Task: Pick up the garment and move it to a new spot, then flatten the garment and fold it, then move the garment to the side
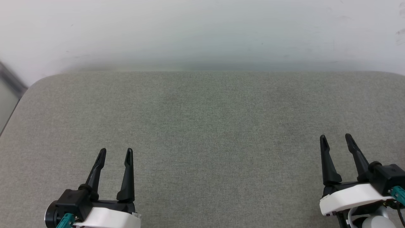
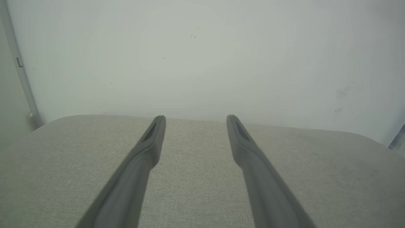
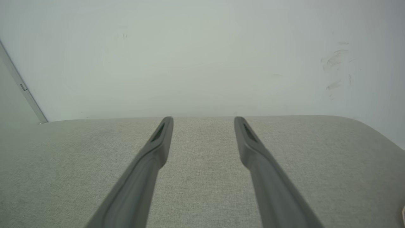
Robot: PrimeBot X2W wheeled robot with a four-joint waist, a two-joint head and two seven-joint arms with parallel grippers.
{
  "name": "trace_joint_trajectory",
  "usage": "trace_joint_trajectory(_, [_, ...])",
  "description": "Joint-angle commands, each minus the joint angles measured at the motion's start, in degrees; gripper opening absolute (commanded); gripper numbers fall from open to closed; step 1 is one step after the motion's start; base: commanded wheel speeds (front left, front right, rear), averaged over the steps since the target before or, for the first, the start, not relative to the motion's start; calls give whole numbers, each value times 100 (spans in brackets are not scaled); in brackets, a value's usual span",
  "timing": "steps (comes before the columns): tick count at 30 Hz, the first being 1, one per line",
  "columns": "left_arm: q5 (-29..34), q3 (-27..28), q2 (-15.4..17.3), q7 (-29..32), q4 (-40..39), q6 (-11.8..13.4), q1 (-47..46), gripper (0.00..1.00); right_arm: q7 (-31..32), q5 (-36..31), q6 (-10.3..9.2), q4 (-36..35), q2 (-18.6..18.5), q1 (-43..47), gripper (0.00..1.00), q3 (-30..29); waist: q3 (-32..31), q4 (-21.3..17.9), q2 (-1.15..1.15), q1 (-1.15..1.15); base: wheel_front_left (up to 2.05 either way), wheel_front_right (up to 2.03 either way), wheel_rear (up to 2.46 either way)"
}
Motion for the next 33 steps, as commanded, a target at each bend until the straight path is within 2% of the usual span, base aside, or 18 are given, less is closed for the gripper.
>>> trace_joint_trajectory(1, [-30, 6, -9, -12, -9, -4, 37, 100, -27, 54, -2, 20, 36, -18, 100, 16, -2, -1, 0, 0, 0, 0, 0])
trace_joint_trajectory(15, [-124, -12, -10, -12, -14, -7, 29, 100, 4, 116, -2, -42, 40, 19, 100, 36, -11, -12, 0, 0, 0, 0, 0])
trace_joint_trajectory(16, [-117, -21, -1, 0, -4, -1, 1, 0, 4, 65, 0, -20, 12, 7, 0, 32, -12, -12, 0, 1, 0, 0, 0])
trace_joint_trajectory(20, [-205, -40, -7, 9, 169, 0, 56, 0, 22, 116, 1, 175, 13, 79, 0, 25, -13, -13, 0, 0, 0, 0, 0])
trace_joint_trajectory(33, [-1698, -47, 88, 289, 406, 8, -122, 0, 320, 1558, 1, 307, 16, -6, 0, -42, -35, -40, 0, 0, 0, 0, 0])
